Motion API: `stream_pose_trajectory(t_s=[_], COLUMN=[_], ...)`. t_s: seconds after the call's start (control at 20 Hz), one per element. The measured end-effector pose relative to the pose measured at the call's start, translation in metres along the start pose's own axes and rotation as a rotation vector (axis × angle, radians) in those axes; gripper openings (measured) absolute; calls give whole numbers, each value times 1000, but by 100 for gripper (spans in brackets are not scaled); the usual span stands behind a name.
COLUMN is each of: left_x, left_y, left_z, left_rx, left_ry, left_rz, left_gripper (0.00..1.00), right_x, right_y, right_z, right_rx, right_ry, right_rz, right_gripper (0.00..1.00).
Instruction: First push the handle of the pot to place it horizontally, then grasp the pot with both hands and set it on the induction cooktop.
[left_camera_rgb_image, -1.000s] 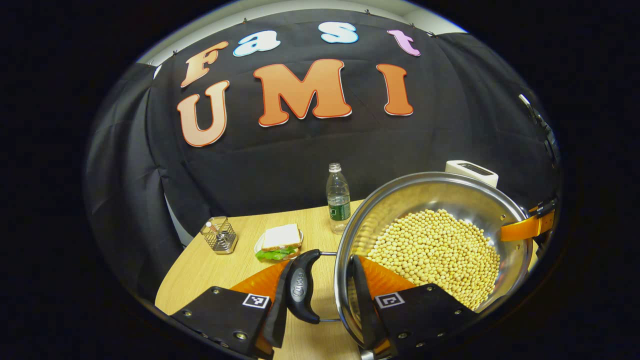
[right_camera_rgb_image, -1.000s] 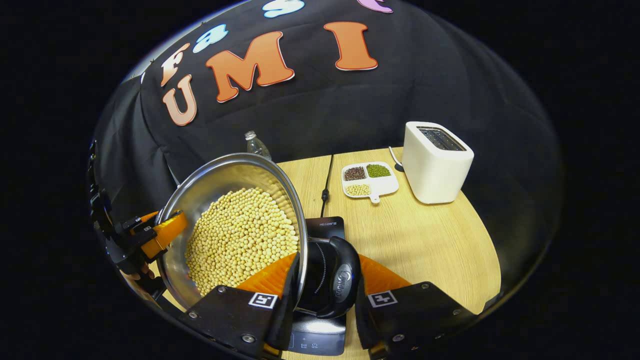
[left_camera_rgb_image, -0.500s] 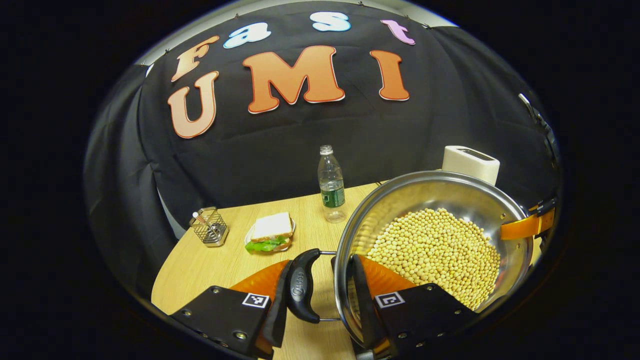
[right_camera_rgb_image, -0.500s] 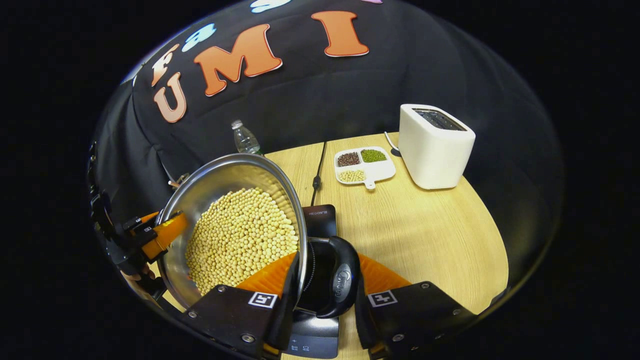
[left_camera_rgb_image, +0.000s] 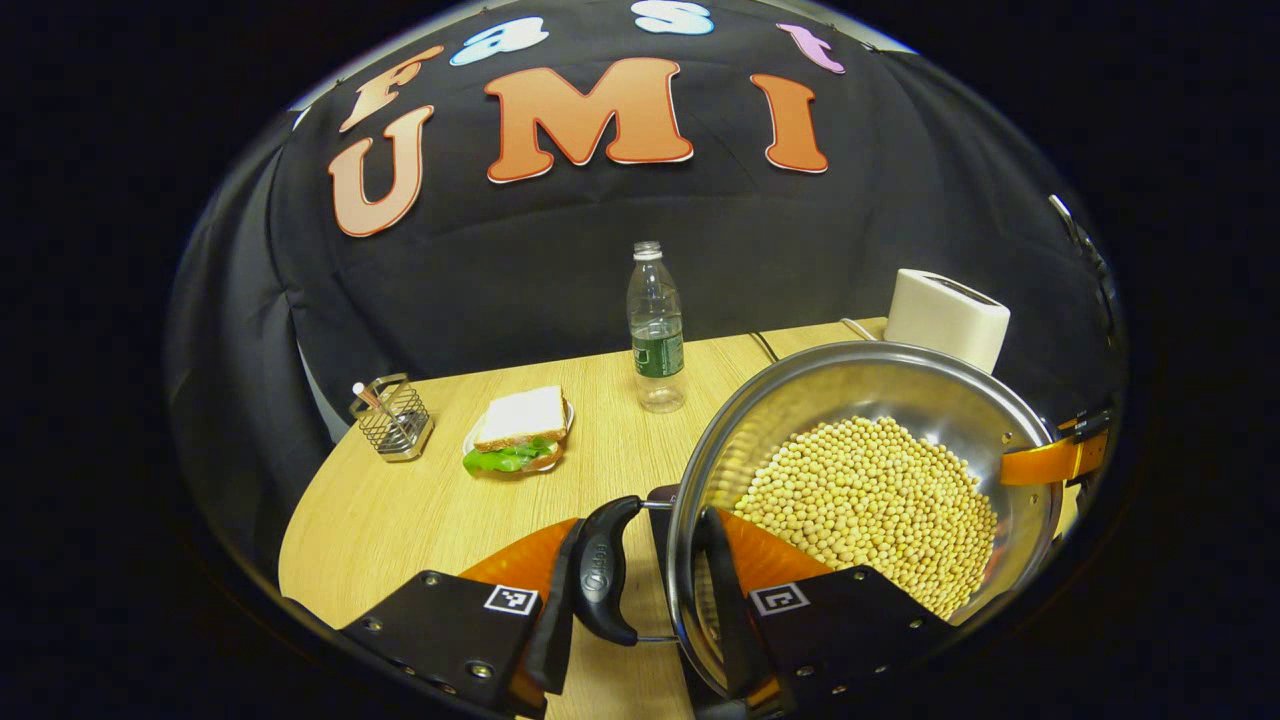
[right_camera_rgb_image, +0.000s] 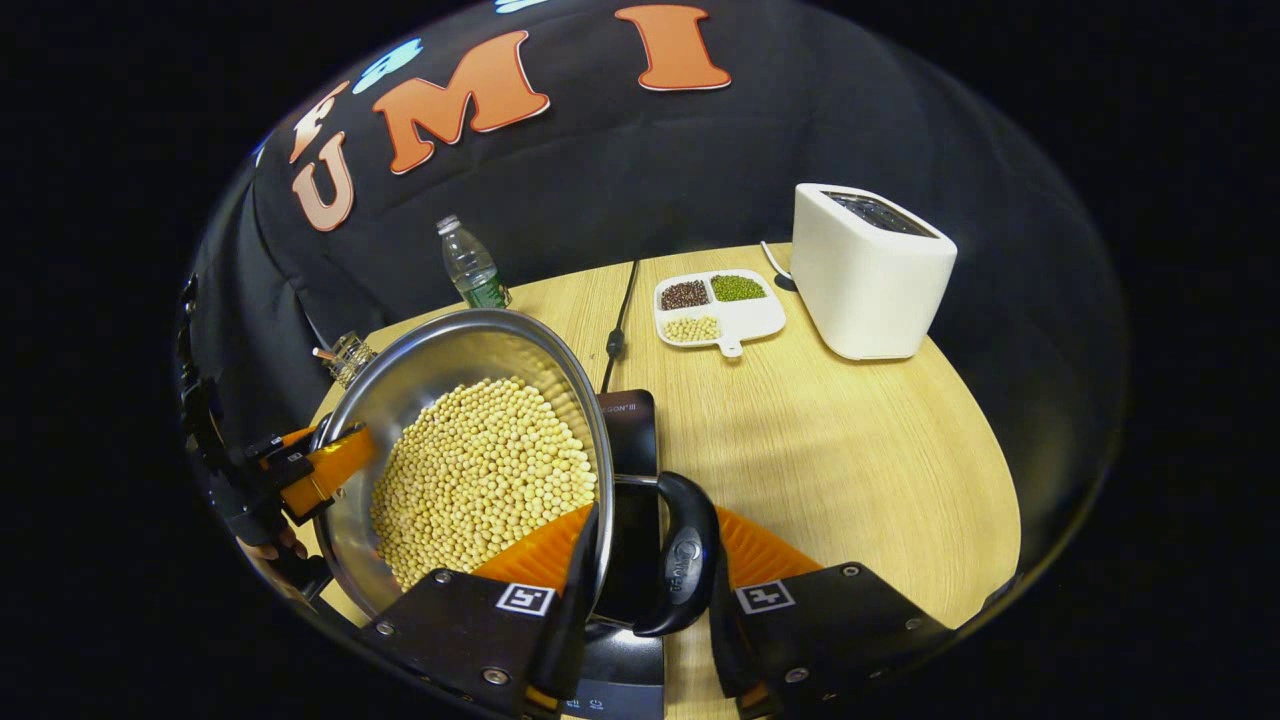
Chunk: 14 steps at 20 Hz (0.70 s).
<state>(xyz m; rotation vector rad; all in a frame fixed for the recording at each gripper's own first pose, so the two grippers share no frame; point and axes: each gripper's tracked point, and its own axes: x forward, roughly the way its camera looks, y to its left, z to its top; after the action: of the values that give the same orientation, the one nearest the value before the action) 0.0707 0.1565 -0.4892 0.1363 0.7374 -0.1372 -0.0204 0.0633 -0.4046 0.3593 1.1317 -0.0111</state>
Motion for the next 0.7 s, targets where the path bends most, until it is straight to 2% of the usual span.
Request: stream_pose_trajectory(t_s=[0.05, 0.25, 0.3, 0.35, 0.5, 0.55, 0.6, 0.7], left_x=[1, 1, 2, 2, 3, 4, 4, 5], left_y=[1, -1, -1, -2, -2, -3, -3, -2], left_z=[1, 3, 4, 5, 7, 6, 9, 6], left_rx=[2, 6, 8, 12, 22, 24, 33, 35], left_ry=[3, 11, 12, 11, 13, 17, 11, 13], left_rz=[0, 2, 1, 0, -3, -5, -2, -7], left_gripper=[61, 61, 61, 61, 61, 61, 61, 61], right_x=[-1, -4, -3, -5, -5, -4, -4, -4], right_y=[1, -1, -1, -2, -2, -2, -3, -4], right_z=[2, 7, 9, 11, 15, 14, 16, 18], right_rx=[7, 16, 18, 24, 44, 51, 51, 53], right_ry=[-3, 10, 13, 13, 15, 19, 21, 12], right_rz=[3, 2, 3, 2, 0, -2, -2, -7], right_gripper=[51, 51, 48, 51, 52, 48, 52, 53])
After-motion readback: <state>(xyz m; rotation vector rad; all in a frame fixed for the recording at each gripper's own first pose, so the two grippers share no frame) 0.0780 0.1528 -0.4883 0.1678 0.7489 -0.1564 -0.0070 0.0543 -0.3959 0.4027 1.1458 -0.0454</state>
